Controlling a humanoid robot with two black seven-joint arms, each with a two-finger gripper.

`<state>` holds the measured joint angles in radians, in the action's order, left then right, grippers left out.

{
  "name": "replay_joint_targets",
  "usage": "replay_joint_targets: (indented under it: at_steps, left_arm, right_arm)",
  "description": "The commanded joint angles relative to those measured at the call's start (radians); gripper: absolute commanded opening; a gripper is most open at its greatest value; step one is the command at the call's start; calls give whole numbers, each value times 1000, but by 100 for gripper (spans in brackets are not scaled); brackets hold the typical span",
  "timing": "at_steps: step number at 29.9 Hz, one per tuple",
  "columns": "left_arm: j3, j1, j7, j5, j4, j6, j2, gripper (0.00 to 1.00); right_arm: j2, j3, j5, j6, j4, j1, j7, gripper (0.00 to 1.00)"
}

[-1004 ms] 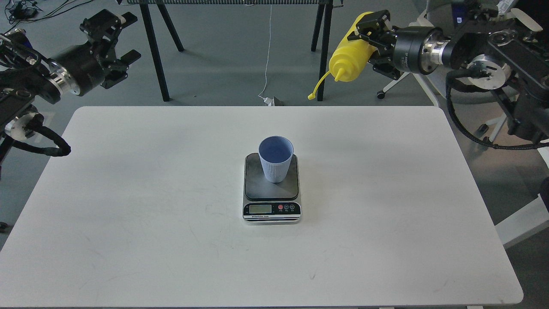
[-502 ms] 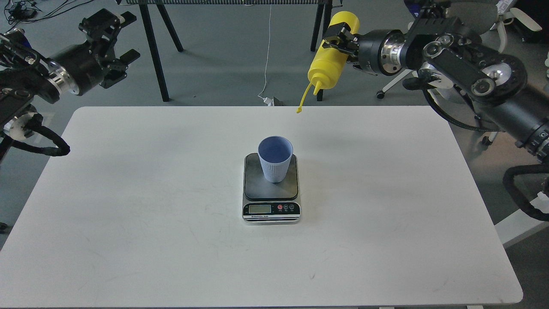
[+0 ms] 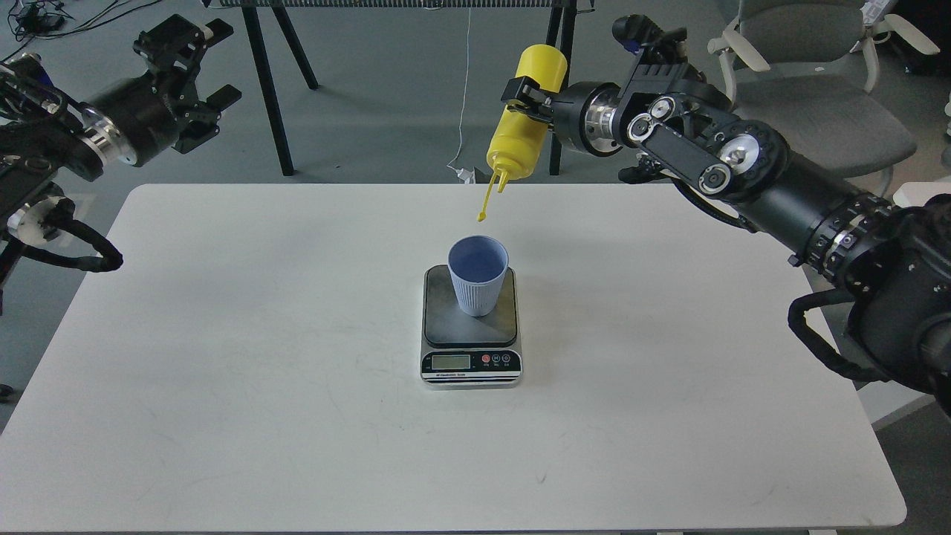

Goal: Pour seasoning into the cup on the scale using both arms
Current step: 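Hold the bottle inverted above the blue cup, pouring sauce in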

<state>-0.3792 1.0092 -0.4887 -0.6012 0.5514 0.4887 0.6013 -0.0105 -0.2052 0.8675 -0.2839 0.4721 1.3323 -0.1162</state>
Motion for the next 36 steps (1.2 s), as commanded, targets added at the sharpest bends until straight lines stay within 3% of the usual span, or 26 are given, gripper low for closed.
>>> replay_joint_targets:
  at_steps: [1, 11, 36]
  left_arm:
    - [-1, -6, 0, 0, 1, 0, 0, 100]
    - [-1, -6, 0, 0, 1, 0, 0, 99]
    - [-1, -6, 0, 0, 1, 0, -3, 99]
  right_arm:
    - [10, 10, 1, 3, -12, 2, 1, 21]
    - [10, 69, 1, 28, -44, 4, 7, 21]
    - [10, 1, -19, 22, -33, -11, 7, 22]
